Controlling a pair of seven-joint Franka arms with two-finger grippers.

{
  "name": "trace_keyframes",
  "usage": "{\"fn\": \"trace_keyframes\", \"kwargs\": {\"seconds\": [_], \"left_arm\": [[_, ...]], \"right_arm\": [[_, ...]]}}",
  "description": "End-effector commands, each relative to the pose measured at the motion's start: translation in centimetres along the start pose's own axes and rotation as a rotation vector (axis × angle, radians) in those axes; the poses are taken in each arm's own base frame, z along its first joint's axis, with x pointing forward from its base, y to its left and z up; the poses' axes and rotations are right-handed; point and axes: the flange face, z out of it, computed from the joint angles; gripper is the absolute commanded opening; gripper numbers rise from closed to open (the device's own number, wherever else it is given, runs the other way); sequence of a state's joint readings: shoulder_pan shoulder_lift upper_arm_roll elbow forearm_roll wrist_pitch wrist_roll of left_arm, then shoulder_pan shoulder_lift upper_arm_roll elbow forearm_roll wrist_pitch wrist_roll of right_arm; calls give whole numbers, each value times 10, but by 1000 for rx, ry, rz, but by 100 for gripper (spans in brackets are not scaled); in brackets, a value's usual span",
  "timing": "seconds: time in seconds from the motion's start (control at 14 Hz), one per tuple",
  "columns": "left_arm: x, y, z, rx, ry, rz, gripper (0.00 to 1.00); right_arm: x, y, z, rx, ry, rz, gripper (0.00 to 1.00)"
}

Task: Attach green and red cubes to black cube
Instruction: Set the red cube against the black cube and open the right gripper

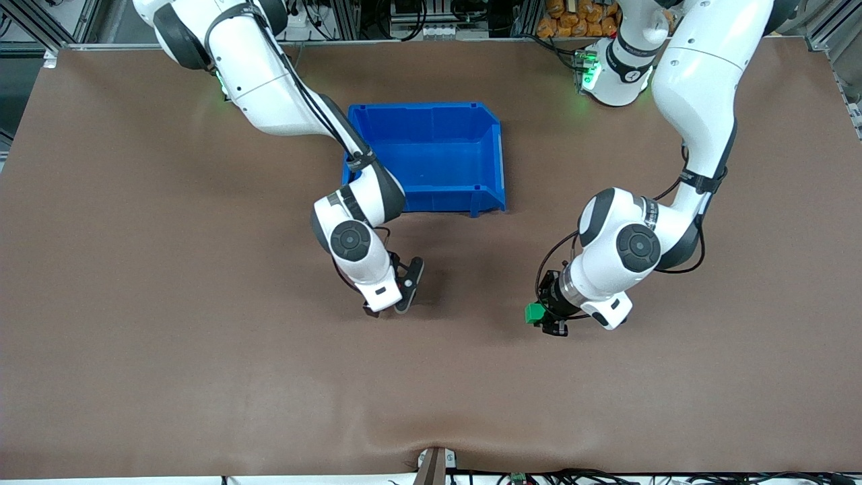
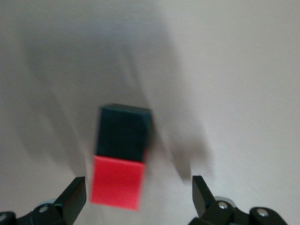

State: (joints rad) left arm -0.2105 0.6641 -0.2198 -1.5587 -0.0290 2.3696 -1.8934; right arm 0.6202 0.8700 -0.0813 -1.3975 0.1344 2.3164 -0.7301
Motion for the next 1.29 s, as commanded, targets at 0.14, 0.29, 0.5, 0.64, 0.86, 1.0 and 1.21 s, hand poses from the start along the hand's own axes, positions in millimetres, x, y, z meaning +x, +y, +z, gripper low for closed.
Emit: {"fn": "trace_keyframes", "kwargs": {"seconds": [0.14, 0.29, 0.5, 0.64, 0.86, 1.0, 1.21], "left_arm": [[-20, 0, 2, 5, -15, -44, 0], [-31, -2, 5, 6, -18, -56, 0], [-35, -4, 6, 8, -20, -62, 0], [-43, -7, 7, 9, -21, -78, 0], [-49, -5, 8, 0, -28, -84, 0], [-55, 0, 13, -5, -36, -79, 0], [-71, -5, 28, 5, -42, -80, 0]], "right_arm": [[-51, 56, -70, 54, -30, 114, 100], [-88, 89, -91, 51, -47, 180, 100], [-144, 135, -115, 51, -40, 283, 100], [-179, 156, -126, 51, -39, 338, 100], [-234, 179, -150, 68, -45, 422, 100], [-267, 189, -171, 89, -59, 472, 100], [-309, 200, -191, 111, -65, 532, 100]]}}
